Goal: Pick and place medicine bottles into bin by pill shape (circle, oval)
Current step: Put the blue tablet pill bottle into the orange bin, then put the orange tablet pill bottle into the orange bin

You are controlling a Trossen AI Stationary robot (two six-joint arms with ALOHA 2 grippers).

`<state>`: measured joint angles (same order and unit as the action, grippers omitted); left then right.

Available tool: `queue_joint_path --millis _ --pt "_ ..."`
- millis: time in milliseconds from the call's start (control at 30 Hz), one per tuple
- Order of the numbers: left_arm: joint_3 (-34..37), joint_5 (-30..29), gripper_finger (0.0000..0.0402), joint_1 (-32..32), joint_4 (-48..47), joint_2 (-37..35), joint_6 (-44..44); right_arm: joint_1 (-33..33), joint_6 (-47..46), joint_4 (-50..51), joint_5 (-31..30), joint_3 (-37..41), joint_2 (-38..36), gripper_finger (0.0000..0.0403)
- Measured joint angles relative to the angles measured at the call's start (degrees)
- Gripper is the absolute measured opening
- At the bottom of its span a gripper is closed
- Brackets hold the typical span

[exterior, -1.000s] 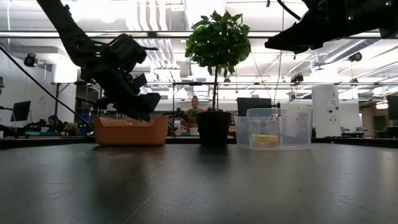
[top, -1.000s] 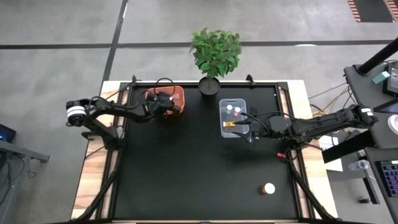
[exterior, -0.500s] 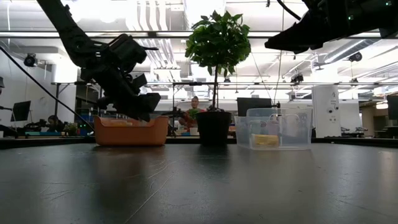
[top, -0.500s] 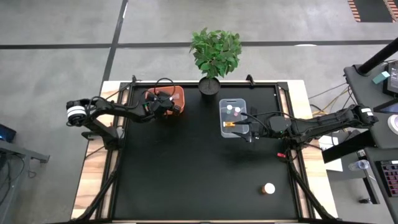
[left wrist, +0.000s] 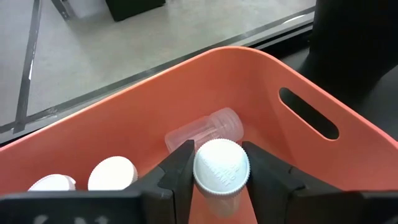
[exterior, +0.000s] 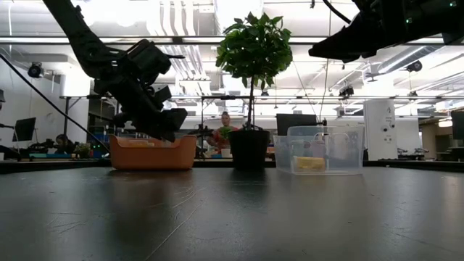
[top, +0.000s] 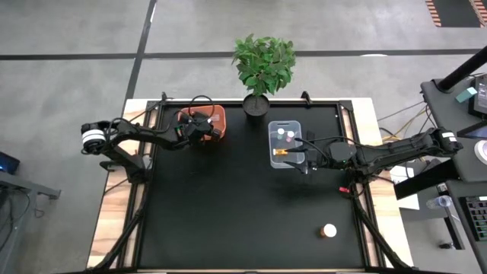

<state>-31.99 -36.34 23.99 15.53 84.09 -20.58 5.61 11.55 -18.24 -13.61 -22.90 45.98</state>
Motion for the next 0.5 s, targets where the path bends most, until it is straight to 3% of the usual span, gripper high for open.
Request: queue_joint_path --millis 500 --pt "-0.01 0.02 0.0200 -0.08 -0.11 -0.73 0.05 -0.01 0.00 0.00 -0.01 0.00 0.00 0.0176"
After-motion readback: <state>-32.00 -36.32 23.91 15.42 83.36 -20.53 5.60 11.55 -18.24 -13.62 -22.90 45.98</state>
